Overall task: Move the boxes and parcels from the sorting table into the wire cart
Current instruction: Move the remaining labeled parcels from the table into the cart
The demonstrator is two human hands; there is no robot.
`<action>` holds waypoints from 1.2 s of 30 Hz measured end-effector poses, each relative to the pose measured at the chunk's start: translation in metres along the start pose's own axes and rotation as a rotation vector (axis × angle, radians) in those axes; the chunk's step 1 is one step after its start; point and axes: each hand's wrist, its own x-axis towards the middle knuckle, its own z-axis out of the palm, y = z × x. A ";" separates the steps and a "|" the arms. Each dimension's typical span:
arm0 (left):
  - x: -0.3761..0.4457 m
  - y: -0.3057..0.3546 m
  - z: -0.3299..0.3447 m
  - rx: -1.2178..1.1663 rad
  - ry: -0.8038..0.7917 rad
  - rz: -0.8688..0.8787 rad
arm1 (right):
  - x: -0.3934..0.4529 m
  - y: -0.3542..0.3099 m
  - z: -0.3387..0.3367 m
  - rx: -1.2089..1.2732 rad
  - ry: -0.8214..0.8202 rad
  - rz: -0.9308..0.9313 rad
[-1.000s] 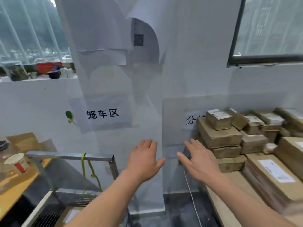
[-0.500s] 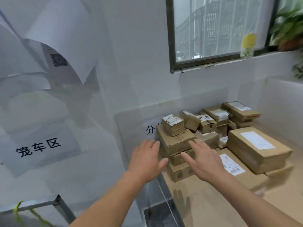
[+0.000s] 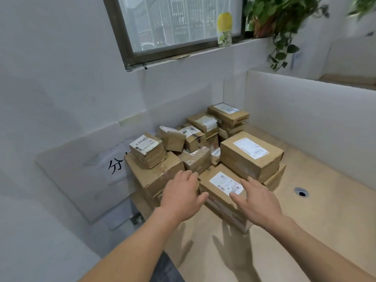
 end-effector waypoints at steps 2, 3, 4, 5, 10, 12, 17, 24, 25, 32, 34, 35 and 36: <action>0.025 0.002 0.010 -0.021 -0.020 0.056 | 0.008 0.014 0.003 -0.001 0.006 0.093; 0.039 0.002 0.013 -0.036 -0.025 0.080 | 0.013 0.019 0.003 -0.003 0.018 0.131; 0.051 0.002 0.016 -0.053 -0.030 0.100 | 0.019 0.024 0.003 -0.003 0.032 0.165; 0.064 0.001 0.017 -0.065 -0.035 0.118 | 0.026 0.028 0.002 0.003 0.045 0.199; 0.131 0.000 0.029 -0.122 -0.064 0.180 | 0.059 0.038 -0.004 0.089 0.140 0.321; 0.155 0.003 0.036 -0.159 -0.080 0.182 | 0.071 0.042 -0.002 0.151 0.160 0.379; 0.209 0.015 0.052 -0.287 -0.133 0.166 | 0.102 0.051 0.002 0.286 0.202 0.472; 0.265 0.021 0.071 -0.402 -0.214 0.083 | 0.140 0.059 0.016 0.375 0.244 0.554; 0.271 0.021 0.073 -0.412 -0.230 0.085 | 0.142 0.060 0.019 0.387 0.246 0.562; 0.276 0.029 0.081 -0.489 -0.231 0.085 | 0.138 0.053 0.030 0.494 0.277 0.557; 0.268 0.032 0.079 -0.501 -0.208 0.083 | 0.136 0.051 0.029 0.505 0.284 0.558; 0.263 0.033 0.077 -0.510 -0.198 0.083 | 0.135 0.051 0.028 0.511 0.287 0.557; 0.257 0.034 0.075 -0.520 -0.191 0.077 | 0.132 0.052 0.028 0.519 0.290 0.560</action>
